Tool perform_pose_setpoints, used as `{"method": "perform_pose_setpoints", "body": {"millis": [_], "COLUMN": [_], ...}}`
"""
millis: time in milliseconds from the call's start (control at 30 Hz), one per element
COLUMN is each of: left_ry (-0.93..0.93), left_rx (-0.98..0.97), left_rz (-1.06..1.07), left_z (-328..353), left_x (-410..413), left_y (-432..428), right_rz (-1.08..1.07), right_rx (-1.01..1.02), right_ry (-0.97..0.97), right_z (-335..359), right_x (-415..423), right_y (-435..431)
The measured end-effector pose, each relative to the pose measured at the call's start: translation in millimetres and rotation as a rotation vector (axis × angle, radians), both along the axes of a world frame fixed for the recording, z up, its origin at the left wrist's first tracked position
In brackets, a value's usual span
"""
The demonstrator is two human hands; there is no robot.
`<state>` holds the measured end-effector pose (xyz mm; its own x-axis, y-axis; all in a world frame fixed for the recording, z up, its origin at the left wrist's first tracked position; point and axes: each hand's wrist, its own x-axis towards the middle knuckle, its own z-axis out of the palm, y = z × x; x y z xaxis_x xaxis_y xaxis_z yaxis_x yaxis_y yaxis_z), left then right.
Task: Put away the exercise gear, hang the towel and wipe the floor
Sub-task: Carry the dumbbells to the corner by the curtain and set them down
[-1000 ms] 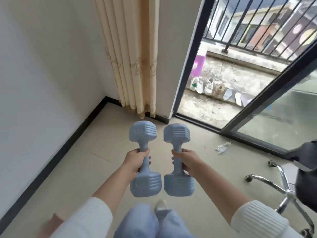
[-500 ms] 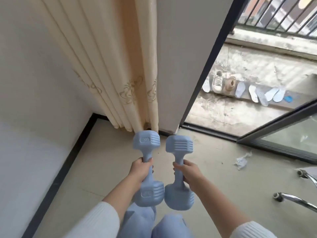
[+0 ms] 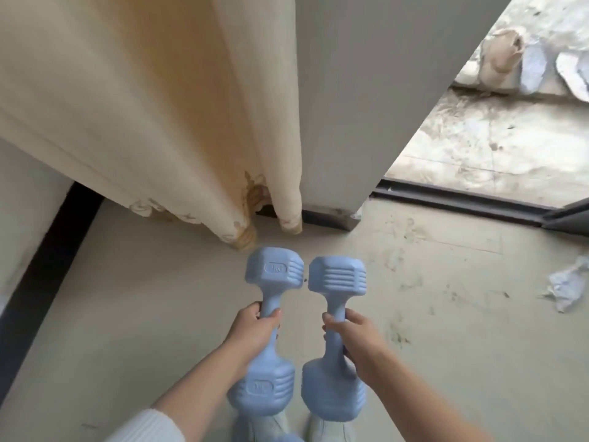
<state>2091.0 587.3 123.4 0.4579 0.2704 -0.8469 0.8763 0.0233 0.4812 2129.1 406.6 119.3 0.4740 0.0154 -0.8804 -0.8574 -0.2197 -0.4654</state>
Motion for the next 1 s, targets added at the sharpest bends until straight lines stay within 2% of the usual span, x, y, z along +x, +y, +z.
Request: {"method": "perform_pose_setpoints", "body": {"millis": [200,367,533,800,1000], "left_ry": [-0.021,-0.080,-0.113,-0.111,-0.125], "left_rx": [0.022,-0.025,-0.043,-0.072,-0.038], "left_rz": [-0.103,-0.030,-0.036,-0.091,-0.202], "left_z": [-113,-163,-186,-200,-202], "left_x": [45,81,106,126,123], "left_y": [13,32,50,72,79], "right_rz": [-0.024,-0.021,0.007,-0.065,0.055], "right_rx": [0.061,0.130,0.204,0.282,0.267], "right_ry": [0.022,-0.029,-0.058,-0.025,-0.065], "right_z": [-118,-169,-194,-212,-209], "right_x": [36,72,98,115,114], "right_y": [11,27,45,64,59]}}
